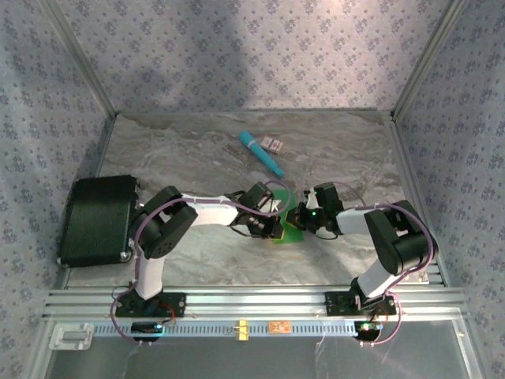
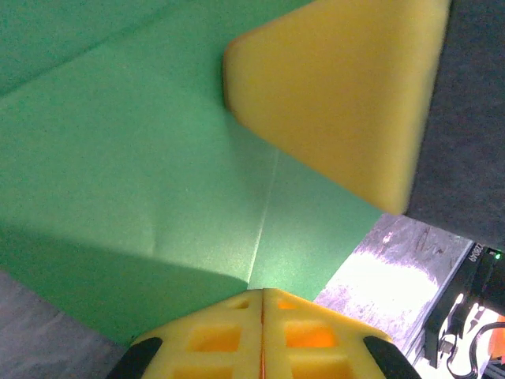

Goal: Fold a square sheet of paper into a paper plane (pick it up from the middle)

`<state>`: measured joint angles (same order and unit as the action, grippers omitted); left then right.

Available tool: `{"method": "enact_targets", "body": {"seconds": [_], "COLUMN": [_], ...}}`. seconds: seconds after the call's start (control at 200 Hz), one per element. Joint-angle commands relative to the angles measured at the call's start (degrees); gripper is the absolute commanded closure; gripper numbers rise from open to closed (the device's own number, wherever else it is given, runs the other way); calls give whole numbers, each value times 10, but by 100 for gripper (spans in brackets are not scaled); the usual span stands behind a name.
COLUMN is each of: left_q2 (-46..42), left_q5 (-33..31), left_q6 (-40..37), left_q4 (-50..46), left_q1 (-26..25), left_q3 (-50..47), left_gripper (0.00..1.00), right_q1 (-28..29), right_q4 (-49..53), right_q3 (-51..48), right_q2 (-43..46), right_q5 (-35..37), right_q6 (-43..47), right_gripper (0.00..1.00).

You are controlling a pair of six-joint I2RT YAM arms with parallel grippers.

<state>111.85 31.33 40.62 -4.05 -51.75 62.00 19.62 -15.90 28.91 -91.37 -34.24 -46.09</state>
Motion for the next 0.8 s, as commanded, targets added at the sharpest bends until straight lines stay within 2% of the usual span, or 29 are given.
{"method": "enact_targets", "body": {"seconds": [0.0,0.795], "left_q2": [-12,-31], "left_q5": [15,28], "left_q6": [2,1], "left_q4": [-10,-22], "left_q1": [-1,-8], "left_q3": [-17,-64], "left_gripper": [91,93], "right_q1": [-9,-6], "right_q4": [48,48], "right_q3": [-16,-17], "right_q2": [-9,-7], "right_q5": [44,45], "right_q6": [3,1], "right_gripper": [100,100]}}
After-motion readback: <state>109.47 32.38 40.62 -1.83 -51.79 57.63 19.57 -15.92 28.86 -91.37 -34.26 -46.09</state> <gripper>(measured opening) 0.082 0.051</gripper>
